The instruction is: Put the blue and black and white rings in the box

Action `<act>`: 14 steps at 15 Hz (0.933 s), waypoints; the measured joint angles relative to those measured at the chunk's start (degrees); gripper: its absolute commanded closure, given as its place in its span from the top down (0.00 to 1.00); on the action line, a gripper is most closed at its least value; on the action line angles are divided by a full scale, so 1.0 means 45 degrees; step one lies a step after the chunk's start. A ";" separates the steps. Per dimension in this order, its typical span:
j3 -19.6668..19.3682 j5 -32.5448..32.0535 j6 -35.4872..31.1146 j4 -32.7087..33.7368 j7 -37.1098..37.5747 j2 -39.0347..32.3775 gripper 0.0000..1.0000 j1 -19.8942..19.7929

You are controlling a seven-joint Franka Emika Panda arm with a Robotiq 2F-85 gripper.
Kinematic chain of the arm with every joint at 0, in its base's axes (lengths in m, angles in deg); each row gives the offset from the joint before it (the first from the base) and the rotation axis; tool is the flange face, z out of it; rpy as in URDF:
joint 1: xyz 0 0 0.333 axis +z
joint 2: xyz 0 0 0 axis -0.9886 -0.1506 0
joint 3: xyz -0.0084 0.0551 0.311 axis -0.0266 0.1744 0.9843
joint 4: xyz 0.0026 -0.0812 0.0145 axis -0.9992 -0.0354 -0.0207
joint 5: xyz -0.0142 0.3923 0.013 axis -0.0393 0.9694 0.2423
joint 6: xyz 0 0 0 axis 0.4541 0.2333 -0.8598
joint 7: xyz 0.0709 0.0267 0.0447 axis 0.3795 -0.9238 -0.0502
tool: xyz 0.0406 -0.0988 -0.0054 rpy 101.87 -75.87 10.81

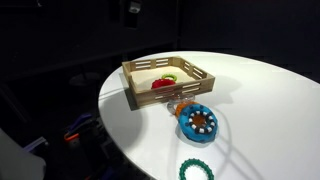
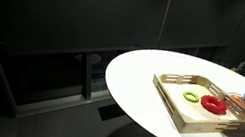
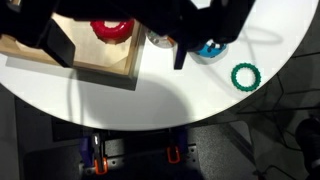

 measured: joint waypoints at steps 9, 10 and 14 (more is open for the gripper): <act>-0.0958 -0.1199 -0.3423 0.0022 0.0034 -0.2155 1.00 -0.1319; -0.1043 -0.1296 -0.3910 0.0004 0.0053 -0.2456 1.00 -0.1422; -0.1237 -0.1421 -0.5153 -0.0009 0.0120 -0.3454 1.00 -0.1666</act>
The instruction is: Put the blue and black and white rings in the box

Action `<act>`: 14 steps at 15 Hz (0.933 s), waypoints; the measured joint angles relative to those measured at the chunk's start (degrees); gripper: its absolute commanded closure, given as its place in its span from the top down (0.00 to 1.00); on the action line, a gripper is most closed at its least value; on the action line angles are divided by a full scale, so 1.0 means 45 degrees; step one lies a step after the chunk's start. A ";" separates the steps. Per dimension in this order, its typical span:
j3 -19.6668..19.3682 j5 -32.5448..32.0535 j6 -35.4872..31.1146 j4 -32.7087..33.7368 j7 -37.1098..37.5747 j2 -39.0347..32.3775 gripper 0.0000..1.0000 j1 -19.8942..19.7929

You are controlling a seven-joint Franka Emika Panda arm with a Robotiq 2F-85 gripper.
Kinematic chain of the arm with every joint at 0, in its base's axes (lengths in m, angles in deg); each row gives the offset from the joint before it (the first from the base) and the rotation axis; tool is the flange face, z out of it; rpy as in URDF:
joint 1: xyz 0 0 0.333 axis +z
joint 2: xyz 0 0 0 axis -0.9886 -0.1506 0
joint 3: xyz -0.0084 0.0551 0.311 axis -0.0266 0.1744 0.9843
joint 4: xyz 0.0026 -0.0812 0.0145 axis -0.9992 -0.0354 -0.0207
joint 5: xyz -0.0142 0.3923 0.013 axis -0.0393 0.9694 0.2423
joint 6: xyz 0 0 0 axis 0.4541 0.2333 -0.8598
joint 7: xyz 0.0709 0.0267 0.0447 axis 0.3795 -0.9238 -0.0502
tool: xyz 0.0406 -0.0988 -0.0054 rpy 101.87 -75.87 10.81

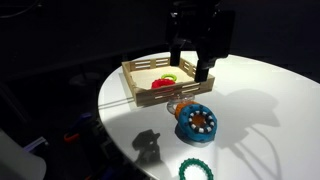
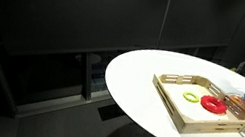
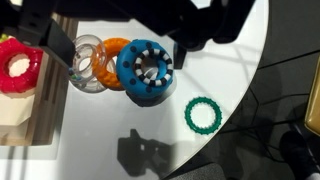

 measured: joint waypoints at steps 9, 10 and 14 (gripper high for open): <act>0.0004 0.0001 -0.0646 -0.0200 -0.0001 -0.0213 1.00 0.0065; 0.0006 0.0000 -0.0944 -0.0317 -0.0001 -0.0286 1.00 0.0067; 0.0007 -0.0190 -0.2419 -0.0682 0.0014 -0.0832 1.00 0.0062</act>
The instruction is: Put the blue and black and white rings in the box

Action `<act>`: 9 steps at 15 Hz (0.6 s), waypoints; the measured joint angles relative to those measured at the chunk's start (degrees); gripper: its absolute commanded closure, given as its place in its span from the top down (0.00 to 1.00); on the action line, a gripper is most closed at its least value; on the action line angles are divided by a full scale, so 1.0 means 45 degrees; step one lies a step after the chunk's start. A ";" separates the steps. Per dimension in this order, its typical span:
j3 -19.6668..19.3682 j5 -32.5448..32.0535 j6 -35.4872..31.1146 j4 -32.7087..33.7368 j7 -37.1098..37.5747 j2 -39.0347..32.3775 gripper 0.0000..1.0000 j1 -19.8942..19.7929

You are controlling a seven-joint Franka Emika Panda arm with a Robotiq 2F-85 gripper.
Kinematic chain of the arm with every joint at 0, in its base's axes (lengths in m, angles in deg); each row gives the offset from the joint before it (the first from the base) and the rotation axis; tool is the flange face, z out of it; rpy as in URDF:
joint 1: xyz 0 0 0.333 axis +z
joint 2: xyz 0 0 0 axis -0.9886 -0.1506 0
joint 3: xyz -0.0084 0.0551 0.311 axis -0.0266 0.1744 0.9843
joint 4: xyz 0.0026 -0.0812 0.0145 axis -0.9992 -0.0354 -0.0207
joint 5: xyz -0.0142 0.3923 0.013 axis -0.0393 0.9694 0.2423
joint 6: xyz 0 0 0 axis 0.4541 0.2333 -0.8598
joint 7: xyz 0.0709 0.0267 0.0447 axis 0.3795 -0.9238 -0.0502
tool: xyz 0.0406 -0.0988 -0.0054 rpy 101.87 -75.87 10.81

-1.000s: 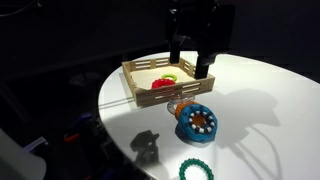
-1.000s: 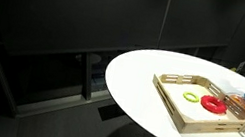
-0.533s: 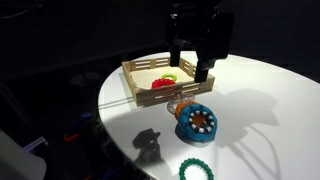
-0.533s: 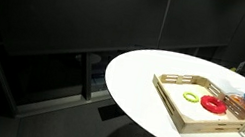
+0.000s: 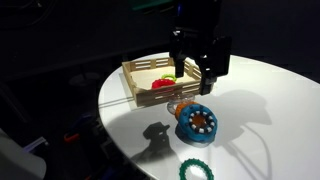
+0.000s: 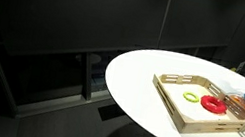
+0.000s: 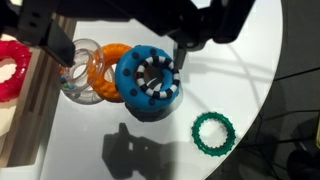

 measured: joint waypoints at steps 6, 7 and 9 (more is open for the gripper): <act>-0.0113 -0.0088 -0.2043 -0.0474 0.0003 -0.0803 1.00 -0.0057; -0.0168 -0.0087 -0.2315 -0.0575 0.0003 -0.0894 1.00 -0.0058; -0.0289 -0.0078 -0.2883 -0.0799 0.0003 -0.1070 1.00 -0.0063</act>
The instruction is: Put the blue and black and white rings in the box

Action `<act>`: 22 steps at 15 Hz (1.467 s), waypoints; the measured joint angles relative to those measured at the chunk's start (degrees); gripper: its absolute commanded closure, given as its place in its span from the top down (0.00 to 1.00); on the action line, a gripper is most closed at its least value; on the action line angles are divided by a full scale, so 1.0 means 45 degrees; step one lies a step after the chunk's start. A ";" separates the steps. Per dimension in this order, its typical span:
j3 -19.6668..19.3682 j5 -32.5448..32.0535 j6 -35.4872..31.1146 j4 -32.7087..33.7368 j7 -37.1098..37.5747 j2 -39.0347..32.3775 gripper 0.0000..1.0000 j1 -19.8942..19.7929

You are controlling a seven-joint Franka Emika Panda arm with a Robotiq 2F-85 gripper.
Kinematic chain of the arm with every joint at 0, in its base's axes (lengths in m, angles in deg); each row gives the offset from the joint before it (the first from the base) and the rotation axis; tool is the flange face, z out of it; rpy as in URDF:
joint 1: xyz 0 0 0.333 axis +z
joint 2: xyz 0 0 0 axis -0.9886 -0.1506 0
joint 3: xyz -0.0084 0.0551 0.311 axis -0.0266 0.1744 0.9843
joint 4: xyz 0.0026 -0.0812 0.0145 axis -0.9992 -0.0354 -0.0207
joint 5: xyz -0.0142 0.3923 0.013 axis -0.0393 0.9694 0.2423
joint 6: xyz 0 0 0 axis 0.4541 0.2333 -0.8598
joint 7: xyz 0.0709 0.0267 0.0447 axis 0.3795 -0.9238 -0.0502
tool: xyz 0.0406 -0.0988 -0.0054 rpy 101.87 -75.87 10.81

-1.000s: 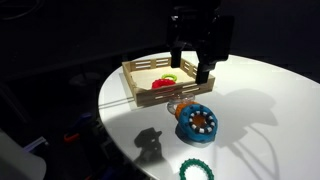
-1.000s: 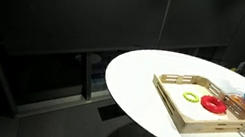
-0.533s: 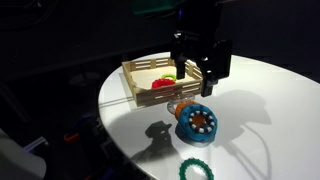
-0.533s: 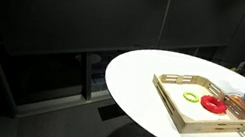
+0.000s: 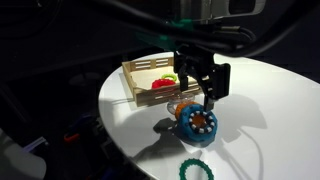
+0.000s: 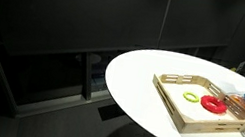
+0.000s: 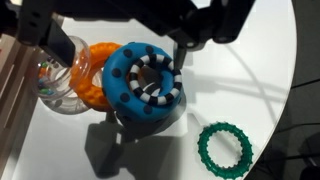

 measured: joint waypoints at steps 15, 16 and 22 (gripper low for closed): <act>-0.0178 0.2350 -0.2550 -0.0552 -0.0981 -0.1320 0.66 0.0174; -0.0178 0.2674 -0.2557 -0.0552 -0.1186 -0.1325 0.58 0.0190; -0.0250 0.3084 -0.2560 -0.0512 -0.1463 -0.1307 0.16 0.0194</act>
